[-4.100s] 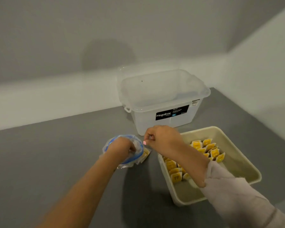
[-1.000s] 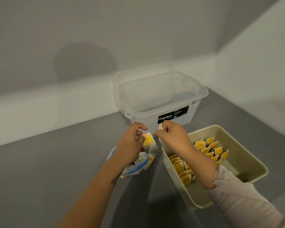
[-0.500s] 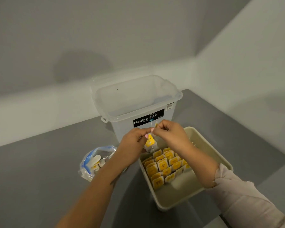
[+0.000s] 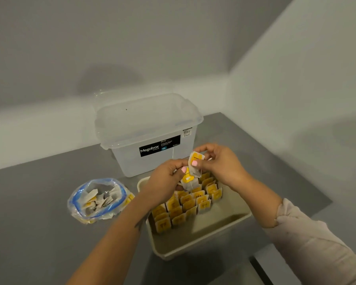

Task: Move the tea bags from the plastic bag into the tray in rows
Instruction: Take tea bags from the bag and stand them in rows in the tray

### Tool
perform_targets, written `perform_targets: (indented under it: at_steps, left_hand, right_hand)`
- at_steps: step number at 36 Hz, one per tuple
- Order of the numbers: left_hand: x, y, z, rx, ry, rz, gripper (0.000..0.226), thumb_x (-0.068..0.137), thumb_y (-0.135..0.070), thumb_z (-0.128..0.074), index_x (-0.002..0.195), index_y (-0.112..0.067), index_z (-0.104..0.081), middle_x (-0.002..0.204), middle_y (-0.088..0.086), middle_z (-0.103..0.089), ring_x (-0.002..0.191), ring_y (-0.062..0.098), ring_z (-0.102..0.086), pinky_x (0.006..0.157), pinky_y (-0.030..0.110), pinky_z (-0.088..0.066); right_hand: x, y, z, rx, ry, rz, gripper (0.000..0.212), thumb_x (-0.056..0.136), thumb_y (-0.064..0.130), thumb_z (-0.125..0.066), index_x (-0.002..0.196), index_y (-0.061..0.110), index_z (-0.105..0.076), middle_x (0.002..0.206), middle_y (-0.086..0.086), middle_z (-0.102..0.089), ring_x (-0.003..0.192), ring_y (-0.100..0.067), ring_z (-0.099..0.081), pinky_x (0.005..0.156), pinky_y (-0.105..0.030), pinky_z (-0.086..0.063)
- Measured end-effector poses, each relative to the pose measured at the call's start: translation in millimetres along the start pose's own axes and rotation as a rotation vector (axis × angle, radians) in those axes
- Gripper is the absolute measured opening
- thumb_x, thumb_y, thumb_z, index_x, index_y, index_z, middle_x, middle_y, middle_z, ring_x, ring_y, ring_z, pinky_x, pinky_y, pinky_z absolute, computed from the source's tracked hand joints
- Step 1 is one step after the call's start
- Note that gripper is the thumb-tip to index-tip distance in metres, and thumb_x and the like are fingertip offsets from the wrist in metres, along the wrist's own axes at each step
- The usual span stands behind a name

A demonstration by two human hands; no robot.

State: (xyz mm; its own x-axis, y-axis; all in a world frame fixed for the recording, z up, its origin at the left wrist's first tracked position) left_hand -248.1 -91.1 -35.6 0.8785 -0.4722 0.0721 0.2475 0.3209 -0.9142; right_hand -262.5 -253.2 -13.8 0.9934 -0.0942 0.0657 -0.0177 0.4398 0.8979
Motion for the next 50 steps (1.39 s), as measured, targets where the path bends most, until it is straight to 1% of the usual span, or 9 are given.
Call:
perform_targets:
  at_steps: [4,7,11,15,21,25,30,42,50]
  left_hand:
    - [1,5,-12,0.074,-0.055,0.001,0.030,0.099,-0.018,-0.043,0.095,-0.044,-0.058,0.105,-0.007,-0.058,0.084,0.006,-0.060,0.060,0.013,-0.053]
    - [-1,18,-16,0.149,-0.140,0.043,0.026,0.099,-0.017,-0.044,0.108,-0.034,-0.061,0.107,-0.011,-0.054,0.086,0.004,-0.057,0.062,0.012,-0.052]
    - [-11,35,-18,0.181,-0.246,0.083,0.026,0.099,-0.019,-0.044,0.116,-0.030,-0.059,0.110,-0.008,-0.054,0.089,0.005,-0.057,0.071,0.019,-0.054]
    - [-23,51,-20,0.202,-0.332,0.067,0.025,0.098,-0.021,-0.045,0.117,-0.030,-0.060,0.107,-0.007,-0.057,0.096,0.011,-0.060,0.079,0.037,-0.058]
    - [-38,60,-26,0.237,-0.454,0.046,0.026,0.098,-0.022,-0.046,0.118,-0.026,-0.061,0.111,-0.013,-0.057,0.102,0.007,-0.057,0.086,0.038,-0.054]
    - [-43,62,-29,0.228,-0.482,0.034,0.024,0.097,-0.021,-0.047,0.116,-0.031,-0.060,0.108,-0.016,-0.055,0.100,0.006,-0.057,0.084,0.040,-0.055]
    - [-45,60,-31,0.233,-0.504,0.028,0.025,0.097,-0.019,-0.047,0.115,-0.029,-0.061,0.109,-0.014,-0.055,0.101,0.007,-0.057,0.085,0.039,-0.055]
    - [-45,63,-31,0.246,-0.486,0.049,0.025,0.098,-0.021,-0.046,0.117,-0.028,-0.061,0.112,-0.012,-0.055,0.102,0.007,-0.056,0.085,0.038,-0.055]
    - [-44,63,-32,0.259,-0.481,0.061,0.025,0.098,-0.022,-0.046,0.117,-0.029,-0.061,0.112,-0.013,-0.054,0.101,0.007,-0.056,0.086,0.037,-0.055]
  right_hand:
    - [-1,-9,13,-0.054,0.055,0.032,0.015,0.086,0.015,-0.068,0.079,0.028,-0.063,0.076,0.001,-0.066,0.053,-0.001,-0.060,0.062,-0.019,-0.051]
    - [-2,-18,23,-0.142,0.106,0.014,0.009,0.091,0.019,-0.063,0.083,0.024,-0.064,0.081,0.001,-0.069,0.061,-0.005,-0.062,0.068,-0.021,-0.049]
    - [-2,-35,36,-0.399,0.190,0.024,0.003,0.089,0.024,-0.065,0.086,0.024,-0.064,0.085,0.005,-0.065,0.077,-0.010,-0.060,0.067,-0.023,-0.044]
    - [-4,-47,41,-0.574,0.290,0.042,0.006,0.087,0.024,-0.067,0.092,0.026,-0.065,0.086,0.007,-0.063,0.079,-0.009,-0.057,0.063,-0.020,-0.040]
    - [-8,-65,33,-0.862,0.381,0.076,0.013,0.091,0.029,-0.058,0.101,0.025,-0.066,0.090,0.003,-0.063,0.081,-0.017,-0.057,0.063,-0.024,-0.038]
    - [-10,-73,27,-0.974,0.396,0.101,0.014,0.090,0.028,-0.059,0.099,0.026,-0.068,0.102,-0.001,-0.067,0.095,-0.020,-0.060,0.077,-0.027,-0.043]
    - [-10,-78,23,-1.166,0.388,0.136,0.019,0.092,0.029,-0.056,0.108,0.031,-0.066,0.109,-0.003,-0.061,0.098,-0.022,-0.057,0.075,-0.024,-0.037]
    - [-9,-88,11,-1.440,0.391,0.280,0.015,0.092,0.027,-0.055,0.103,0.032,-0.064,0.102,0.002,-0.063,0.098,-0.017,-0.053,0.085,-0.029,-0.037]
    - [-7,-92,10,-1.427,0.363,0.251,0.013,0.091,0.030,-0.055,0.099,0.032,-0.066,0.098,0.003,-0.063,0.096,-0.016,-0.052,0.083,-0.029,-0.035]
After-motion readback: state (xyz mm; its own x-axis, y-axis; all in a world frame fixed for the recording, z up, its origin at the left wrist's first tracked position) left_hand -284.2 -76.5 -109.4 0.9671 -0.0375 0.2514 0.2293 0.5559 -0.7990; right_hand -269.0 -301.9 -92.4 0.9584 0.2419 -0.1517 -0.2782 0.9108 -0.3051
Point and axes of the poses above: each hand's wrist, its own x-axis towards the middle knuckle, its own z-axis out of the back of the hand, y = z × x, the point moved 1 cm from there along x, towards the middle knuckle
